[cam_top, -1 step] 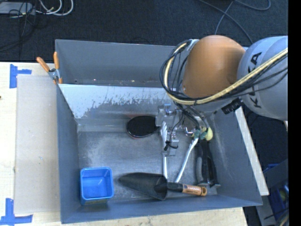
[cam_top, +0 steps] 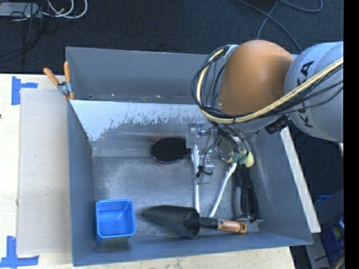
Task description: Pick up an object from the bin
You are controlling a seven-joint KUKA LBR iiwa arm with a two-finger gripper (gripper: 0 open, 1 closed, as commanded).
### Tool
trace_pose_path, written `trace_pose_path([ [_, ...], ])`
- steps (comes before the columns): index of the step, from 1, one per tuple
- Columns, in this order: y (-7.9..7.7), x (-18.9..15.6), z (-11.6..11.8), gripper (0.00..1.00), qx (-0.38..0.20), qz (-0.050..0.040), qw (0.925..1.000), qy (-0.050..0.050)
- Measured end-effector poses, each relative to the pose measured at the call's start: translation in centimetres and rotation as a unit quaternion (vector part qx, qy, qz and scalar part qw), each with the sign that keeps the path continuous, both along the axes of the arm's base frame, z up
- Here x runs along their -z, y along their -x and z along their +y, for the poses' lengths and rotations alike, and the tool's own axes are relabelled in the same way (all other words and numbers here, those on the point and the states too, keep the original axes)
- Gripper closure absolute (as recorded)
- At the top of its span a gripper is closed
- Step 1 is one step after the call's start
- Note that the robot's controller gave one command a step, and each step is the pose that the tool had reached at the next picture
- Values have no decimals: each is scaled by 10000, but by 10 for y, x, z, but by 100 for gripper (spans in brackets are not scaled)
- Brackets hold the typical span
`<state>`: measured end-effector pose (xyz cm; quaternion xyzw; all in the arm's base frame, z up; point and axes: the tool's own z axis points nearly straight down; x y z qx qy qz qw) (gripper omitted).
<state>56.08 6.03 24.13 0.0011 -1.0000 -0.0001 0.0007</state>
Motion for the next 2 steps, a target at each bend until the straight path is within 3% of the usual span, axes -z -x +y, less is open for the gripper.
trace_pose_path([
  [1,20,87,12,0,-223,-5,9998,-2],
  [2,43,91,26,0,-296,-16,9996,-1],
])
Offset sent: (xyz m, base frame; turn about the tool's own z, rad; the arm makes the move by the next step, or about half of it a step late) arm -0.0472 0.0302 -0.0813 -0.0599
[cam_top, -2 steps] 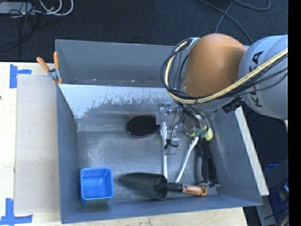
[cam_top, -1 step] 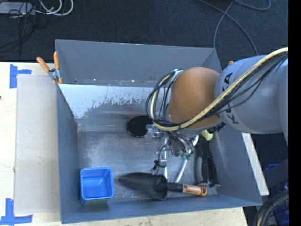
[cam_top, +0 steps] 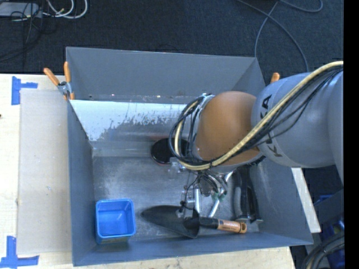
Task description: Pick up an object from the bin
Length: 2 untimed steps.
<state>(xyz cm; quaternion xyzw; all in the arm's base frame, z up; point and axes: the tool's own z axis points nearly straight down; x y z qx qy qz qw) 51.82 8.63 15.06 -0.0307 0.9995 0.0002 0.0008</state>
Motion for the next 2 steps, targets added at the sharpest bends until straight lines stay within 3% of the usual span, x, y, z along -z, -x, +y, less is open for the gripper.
trace_pose_path([
  [1,15,30,-4,0,14,38,10000,4],
  [2,7,83,-11,0,134,7,9999,-4],
])
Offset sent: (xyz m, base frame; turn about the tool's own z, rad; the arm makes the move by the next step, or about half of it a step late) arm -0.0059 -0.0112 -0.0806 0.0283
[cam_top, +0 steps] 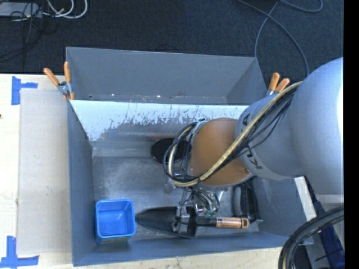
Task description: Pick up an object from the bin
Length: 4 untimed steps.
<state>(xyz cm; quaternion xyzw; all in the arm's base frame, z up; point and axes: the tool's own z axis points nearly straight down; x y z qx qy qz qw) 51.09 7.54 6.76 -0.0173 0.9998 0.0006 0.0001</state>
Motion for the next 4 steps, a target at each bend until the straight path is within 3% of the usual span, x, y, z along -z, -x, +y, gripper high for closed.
trace_pose_path([
  [1,12,-2,-2,100,634,30,9980,2],
  [2,12,-2,-2,100,638,30,9980,2],
  [4,15,-72,-3,100,642,69,9979,7],
])
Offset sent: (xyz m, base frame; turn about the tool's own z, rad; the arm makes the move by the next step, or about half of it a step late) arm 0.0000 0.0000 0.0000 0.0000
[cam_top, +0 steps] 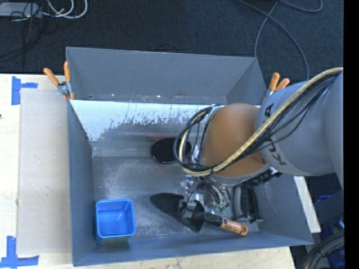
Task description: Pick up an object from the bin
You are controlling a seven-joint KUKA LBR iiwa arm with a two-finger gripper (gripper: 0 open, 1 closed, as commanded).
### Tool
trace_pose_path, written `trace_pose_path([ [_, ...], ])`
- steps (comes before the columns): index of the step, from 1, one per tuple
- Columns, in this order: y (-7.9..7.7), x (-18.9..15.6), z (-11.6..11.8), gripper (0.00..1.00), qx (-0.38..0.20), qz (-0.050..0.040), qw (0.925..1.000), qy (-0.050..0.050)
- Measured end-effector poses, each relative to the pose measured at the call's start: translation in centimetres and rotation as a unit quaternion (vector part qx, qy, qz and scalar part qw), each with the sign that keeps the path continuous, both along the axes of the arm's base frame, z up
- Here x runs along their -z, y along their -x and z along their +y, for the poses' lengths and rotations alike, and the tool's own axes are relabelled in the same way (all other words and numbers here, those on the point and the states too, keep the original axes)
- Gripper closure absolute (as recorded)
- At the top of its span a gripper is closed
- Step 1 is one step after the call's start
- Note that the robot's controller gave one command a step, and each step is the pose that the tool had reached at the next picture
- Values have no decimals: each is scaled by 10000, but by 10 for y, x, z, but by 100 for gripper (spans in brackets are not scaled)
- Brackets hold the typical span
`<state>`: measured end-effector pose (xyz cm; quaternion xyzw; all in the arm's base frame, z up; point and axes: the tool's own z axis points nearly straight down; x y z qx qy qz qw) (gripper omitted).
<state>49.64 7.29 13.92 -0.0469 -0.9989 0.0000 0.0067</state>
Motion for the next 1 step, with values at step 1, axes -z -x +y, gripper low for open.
trace_pose_path([
  [1,0,-23,0,100,-6,-12,10000,-1],
])
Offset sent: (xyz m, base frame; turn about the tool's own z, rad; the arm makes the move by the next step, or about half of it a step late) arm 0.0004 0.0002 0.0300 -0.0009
